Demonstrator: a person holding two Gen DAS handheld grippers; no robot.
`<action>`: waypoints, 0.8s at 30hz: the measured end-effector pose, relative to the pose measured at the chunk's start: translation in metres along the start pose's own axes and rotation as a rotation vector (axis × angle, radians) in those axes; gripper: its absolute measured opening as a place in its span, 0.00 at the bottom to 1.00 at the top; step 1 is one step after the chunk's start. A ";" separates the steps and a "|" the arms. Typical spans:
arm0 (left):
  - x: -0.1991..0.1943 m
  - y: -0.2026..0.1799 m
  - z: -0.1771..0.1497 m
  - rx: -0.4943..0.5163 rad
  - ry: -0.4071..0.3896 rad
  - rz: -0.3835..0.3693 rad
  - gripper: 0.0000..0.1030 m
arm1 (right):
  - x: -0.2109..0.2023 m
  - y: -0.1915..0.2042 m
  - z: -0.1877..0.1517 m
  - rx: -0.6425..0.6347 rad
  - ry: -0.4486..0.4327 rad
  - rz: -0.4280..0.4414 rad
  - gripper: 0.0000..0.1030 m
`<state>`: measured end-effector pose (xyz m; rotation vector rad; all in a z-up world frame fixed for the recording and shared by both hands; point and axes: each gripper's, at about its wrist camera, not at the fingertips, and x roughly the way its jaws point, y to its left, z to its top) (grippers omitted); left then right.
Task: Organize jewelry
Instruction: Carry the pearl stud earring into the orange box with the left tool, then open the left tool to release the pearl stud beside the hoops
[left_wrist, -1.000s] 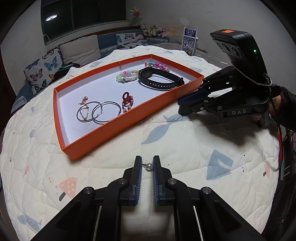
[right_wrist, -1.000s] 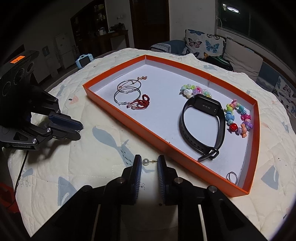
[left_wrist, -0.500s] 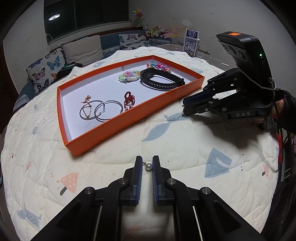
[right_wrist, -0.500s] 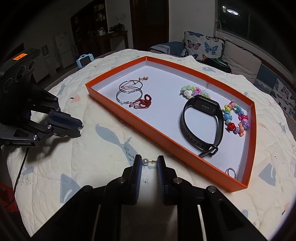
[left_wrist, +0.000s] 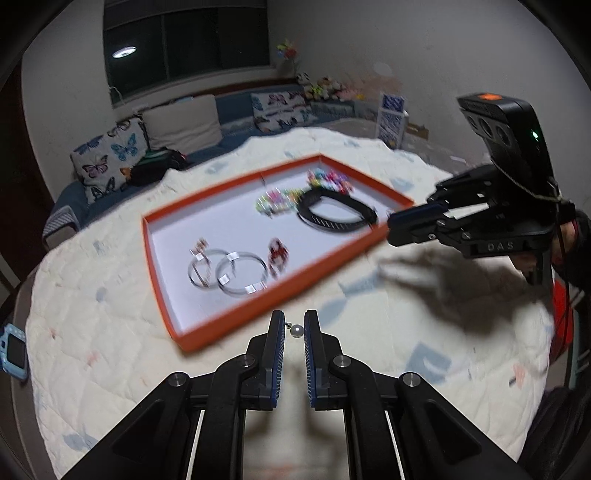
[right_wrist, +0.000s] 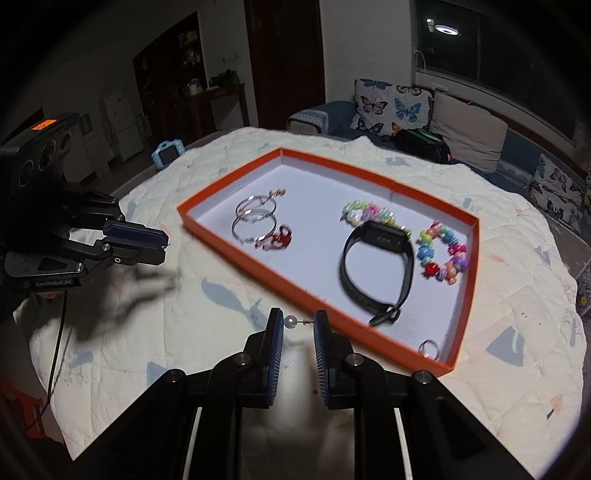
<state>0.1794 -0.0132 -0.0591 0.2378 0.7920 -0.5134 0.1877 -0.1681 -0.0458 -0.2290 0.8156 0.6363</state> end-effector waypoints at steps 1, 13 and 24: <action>0.001 0.004 0.006 -0.013 -0.009 0.006 0.10 | 0.000 -0.004 0.004 0.011 -0.009 -0.006 0.19; 0.036 0.041 0.035 -0.153 0.022 0.049 0.11 | 0.032 -0.037 0.023 0.112 0.004 -0.052 0.19; 0.052 0.051 0.032 -0.195 0.077 0.084 0.12 | 0.040 -0.045 0.023 0.154 0.031 -0.047 0.19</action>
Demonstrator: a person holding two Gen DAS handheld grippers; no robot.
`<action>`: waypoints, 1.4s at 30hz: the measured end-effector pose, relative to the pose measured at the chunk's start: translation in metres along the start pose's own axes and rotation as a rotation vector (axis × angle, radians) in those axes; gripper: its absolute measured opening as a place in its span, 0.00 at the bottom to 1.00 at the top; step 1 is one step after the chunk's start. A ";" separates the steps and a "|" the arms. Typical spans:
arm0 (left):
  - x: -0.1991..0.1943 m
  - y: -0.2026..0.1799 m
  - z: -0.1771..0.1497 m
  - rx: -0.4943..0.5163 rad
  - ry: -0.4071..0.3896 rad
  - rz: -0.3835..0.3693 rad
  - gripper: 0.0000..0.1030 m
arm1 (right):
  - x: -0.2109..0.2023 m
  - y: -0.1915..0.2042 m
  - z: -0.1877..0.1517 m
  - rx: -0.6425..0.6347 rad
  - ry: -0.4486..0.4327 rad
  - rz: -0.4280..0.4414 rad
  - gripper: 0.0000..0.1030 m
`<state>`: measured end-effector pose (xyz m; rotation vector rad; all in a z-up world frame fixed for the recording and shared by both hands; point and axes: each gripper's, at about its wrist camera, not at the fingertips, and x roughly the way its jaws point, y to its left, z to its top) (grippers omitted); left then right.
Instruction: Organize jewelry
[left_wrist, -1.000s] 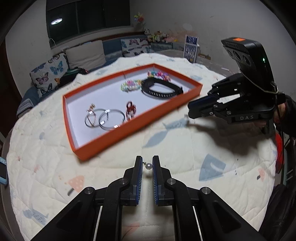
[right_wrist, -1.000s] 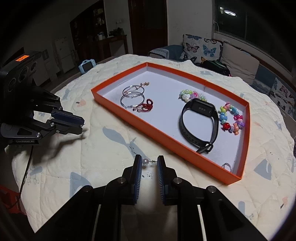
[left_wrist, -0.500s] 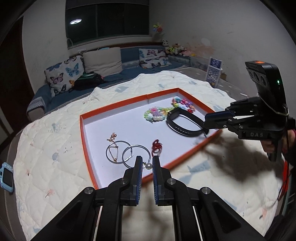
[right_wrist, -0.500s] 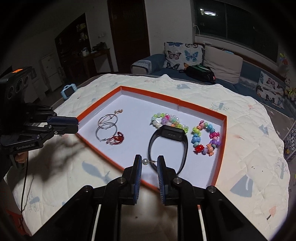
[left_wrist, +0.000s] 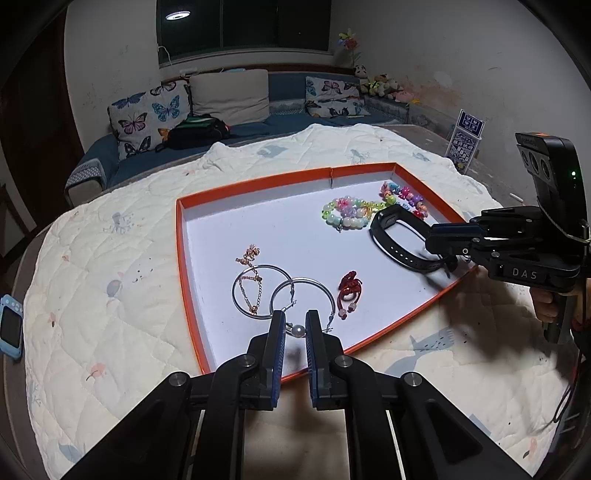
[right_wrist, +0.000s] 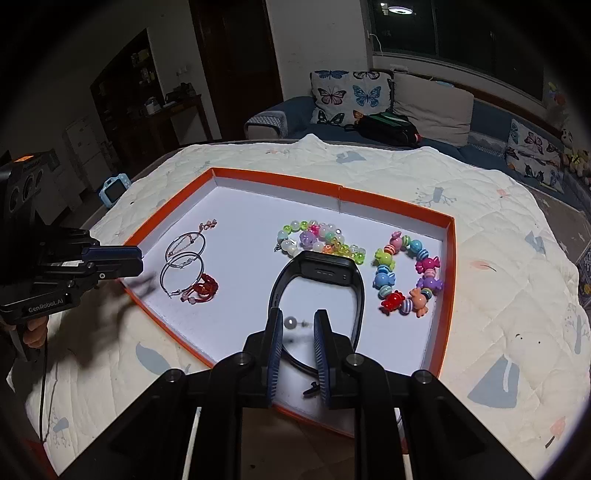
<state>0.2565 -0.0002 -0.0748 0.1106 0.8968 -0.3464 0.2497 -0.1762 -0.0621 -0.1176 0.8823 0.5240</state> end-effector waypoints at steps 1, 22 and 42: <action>0.001 0.000 0.000 -0.003 0.007 0.006 0.12 | 0.000 0.000 0.000 0.004 0.002 -0.002 0.19; -0.041 -0.010 0.000 -0.054 -0.067 0.080 0.55 | -0.029 0.019 -0.009 0.018 -0.027 -0.051 0.36; -0.099 -0.044 -0.032 -0.146 -0.134 0.187 0.81 | -0.063 0.041 -0.034 0.061 -0.053 -0.138 0.49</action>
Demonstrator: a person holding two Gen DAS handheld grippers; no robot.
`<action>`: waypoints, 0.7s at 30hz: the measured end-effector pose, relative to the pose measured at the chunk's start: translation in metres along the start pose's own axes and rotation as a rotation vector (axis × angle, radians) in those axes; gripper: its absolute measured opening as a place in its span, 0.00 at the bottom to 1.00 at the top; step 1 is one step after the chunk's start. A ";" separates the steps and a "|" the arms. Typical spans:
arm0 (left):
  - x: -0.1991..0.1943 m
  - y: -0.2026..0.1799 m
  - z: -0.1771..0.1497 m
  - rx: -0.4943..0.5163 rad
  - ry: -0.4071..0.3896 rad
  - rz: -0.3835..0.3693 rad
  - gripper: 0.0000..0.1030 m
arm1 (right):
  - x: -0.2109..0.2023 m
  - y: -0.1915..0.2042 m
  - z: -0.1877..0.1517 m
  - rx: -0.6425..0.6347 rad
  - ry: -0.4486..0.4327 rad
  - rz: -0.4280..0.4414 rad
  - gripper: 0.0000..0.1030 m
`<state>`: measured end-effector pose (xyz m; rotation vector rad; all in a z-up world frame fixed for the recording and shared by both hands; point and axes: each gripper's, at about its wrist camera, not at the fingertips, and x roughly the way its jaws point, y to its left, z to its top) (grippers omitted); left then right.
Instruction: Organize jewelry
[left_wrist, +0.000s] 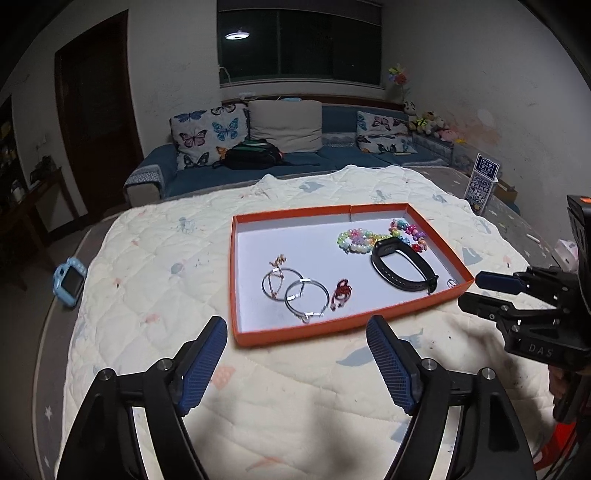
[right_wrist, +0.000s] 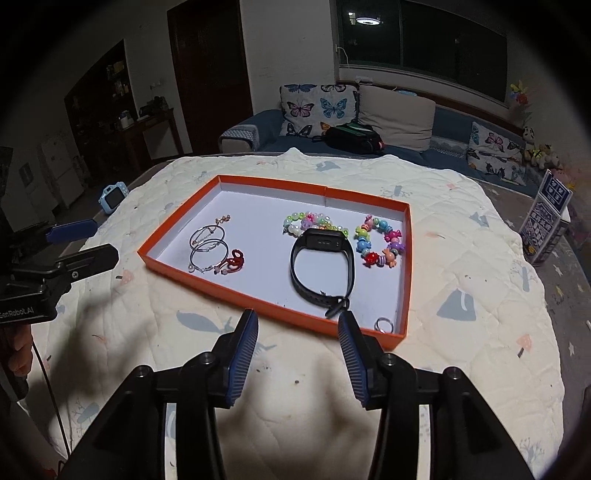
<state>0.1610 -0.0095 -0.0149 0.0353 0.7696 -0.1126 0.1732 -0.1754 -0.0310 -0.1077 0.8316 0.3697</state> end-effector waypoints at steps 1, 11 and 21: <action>-0.002 0.000 -0.003 -0.012 0.005 0.006 0.82 | -0.001 0.001 -0.002 0.005 0.001 -0.001 0.49; -0.028 0.002 -0.017 -0.104 -0.020 0.053 0.90 | -0.020 0.010 -0.011 0.044 -0.034 -0.040 0.58; -0.063 0.000 -0.030 -0.165 -0.097 0.108 1.00 | -0.036 0.013 -0.021 0.070 -0.073 -0.071 0.63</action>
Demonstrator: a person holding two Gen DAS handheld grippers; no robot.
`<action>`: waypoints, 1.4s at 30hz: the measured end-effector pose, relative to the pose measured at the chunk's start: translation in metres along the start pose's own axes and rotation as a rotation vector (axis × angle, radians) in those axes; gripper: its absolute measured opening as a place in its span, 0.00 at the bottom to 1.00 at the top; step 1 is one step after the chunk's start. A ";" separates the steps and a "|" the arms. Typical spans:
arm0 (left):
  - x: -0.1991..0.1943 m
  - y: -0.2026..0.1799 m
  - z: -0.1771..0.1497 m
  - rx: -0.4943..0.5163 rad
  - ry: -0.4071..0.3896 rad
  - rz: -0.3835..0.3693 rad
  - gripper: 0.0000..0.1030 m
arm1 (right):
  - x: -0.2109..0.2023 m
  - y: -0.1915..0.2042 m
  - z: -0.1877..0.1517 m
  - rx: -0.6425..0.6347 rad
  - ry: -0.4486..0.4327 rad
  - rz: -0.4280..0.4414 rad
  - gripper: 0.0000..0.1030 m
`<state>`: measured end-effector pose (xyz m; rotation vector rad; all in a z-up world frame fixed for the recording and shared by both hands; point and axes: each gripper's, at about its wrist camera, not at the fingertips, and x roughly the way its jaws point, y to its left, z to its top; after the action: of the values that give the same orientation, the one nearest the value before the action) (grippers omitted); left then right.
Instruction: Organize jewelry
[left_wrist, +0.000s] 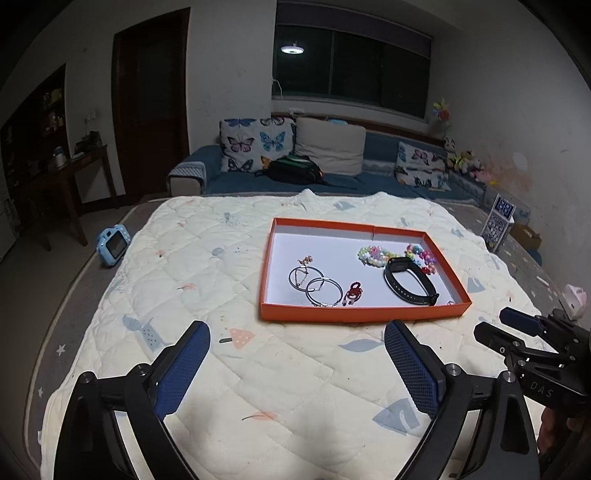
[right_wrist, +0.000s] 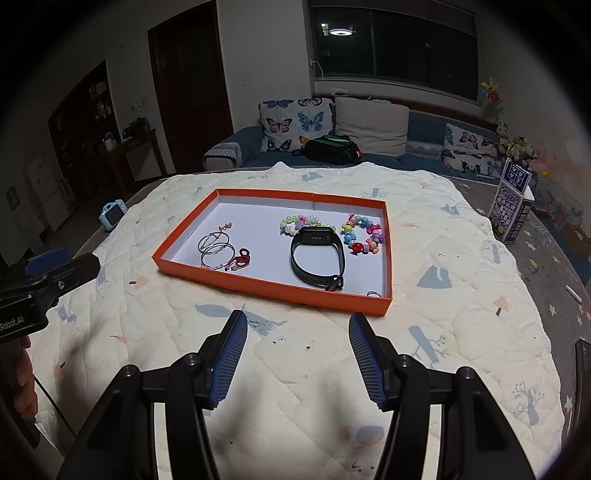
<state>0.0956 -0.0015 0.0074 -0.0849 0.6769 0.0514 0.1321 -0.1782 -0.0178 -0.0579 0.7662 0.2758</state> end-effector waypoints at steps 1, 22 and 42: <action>-0.003 -0.001 -0.002 0.002 -0.006 0.002 1.00 | 0.000 0.000 -0.001 0.002 0.000 -0.001 0.64; -0.030 -0.017 -0.010 0.059 -0.087 0.054 1.00 | -0.016 0.006 -0.006 0.012 -0.039 0.021 0.71; -0.039 -0.021 -0.012 0.074 -0.100 0.058 1.00 | -0.022 0.011 -0.008 0.004 -0.047 0.031 0.72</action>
<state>0.0596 -0.0247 0.0234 0.0086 0.5803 0.0858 0.1086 -0.1734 -0.0081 -0.0362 0.7211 0.3039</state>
